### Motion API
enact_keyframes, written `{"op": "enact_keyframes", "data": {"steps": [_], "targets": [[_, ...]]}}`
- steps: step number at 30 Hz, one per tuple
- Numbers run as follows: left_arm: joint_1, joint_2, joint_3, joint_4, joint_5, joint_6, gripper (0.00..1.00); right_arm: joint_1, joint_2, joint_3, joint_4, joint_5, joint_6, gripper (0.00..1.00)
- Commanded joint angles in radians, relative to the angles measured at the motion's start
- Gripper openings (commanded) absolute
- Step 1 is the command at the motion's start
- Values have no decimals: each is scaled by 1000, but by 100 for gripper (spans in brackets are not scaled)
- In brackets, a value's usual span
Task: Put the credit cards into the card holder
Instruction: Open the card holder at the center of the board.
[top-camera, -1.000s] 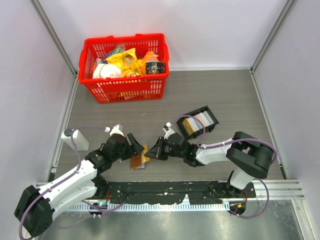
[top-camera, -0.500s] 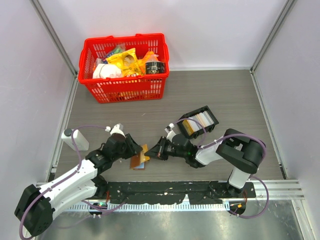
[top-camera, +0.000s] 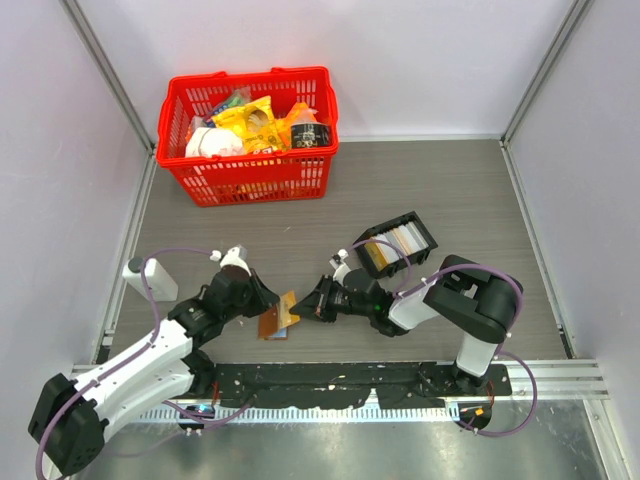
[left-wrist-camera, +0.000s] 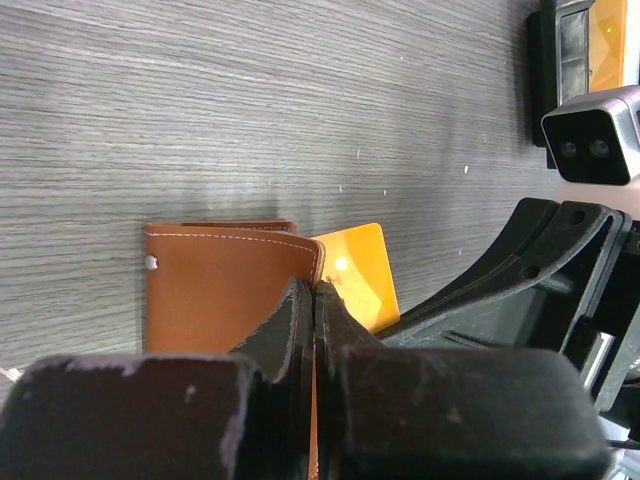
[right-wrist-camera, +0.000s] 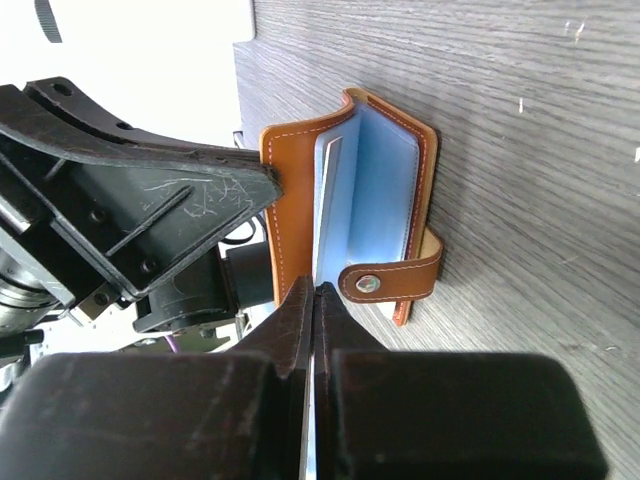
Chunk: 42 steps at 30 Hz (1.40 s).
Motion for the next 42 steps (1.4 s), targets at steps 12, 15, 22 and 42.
{"op": "enact_keyframes", "data": {"steps": [12,15,22,42], "targets": [[-3,-16,132,-230,-56,9,0,73,-188,191,-616,253,-292,1],[-3,-13,140,-292,-96,-20,0,74,-147,178,-522,169,-264,1],[-1,-34,172,-450,-223,-57,0,89,-133,227,-554,147,-296,1],[-1,18,181,-177,8,-74,0,117,-144,332,-995,452,-390,1]]}}
